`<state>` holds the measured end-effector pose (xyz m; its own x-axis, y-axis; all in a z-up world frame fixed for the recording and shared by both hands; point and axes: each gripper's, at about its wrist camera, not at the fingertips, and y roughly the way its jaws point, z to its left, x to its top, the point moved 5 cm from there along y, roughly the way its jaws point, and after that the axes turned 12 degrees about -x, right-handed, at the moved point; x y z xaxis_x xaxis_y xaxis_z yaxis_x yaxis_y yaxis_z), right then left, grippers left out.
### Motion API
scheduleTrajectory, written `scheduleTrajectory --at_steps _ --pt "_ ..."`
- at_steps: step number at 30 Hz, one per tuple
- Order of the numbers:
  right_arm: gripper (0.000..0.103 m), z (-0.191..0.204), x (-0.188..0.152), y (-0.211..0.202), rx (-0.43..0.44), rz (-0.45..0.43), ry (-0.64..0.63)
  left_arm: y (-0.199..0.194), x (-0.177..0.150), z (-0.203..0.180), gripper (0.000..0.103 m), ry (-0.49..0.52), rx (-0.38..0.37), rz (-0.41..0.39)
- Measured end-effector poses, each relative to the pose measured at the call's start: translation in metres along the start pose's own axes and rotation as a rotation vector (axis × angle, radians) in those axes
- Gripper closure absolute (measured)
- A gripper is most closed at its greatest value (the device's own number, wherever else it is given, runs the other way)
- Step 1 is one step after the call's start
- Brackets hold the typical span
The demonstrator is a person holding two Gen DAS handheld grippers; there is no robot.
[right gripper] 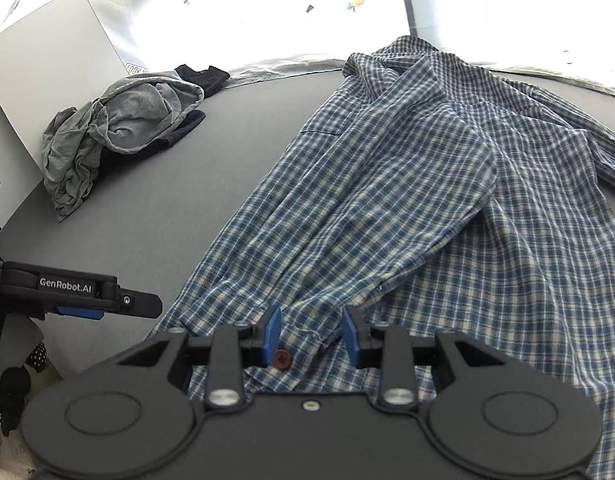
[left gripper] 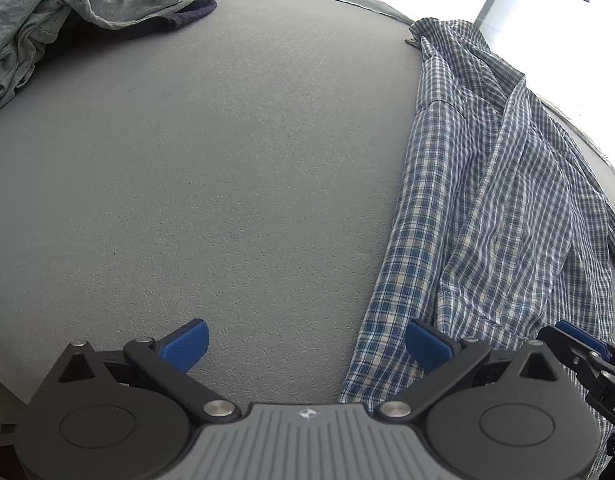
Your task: Fold clothes
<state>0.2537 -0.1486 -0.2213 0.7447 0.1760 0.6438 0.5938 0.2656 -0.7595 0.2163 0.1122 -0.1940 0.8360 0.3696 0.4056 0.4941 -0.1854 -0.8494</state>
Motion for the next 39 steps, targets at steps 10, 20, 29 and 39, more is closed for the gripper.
scheduleTrajectory --at_steps 10,20,29,39 --pt "0.057 -0.055 0.019 0.022 -0.116 0.006 0.056 0.04 0.034 -0.076 0.002 0.141 -0.049 -0.053" --pt "0.029 -0.122 0.063 0.061 -0.263 -0.023 0.073 0.071 0.103 -0.154 0.064 0.287 -0.28 -0.223" --pt "0.022 -0.207 0.082 0.096 -0.394 0.009 0.316 0.192 0.182 -0.222 0.064 0.391 -0.29 -0.136" --pt "0.011 -0.204 0.075 0.1 -0.428 0.011 0.187 0.265 0.263 -0.233 0.059 0.375 -0.224 -0.161"
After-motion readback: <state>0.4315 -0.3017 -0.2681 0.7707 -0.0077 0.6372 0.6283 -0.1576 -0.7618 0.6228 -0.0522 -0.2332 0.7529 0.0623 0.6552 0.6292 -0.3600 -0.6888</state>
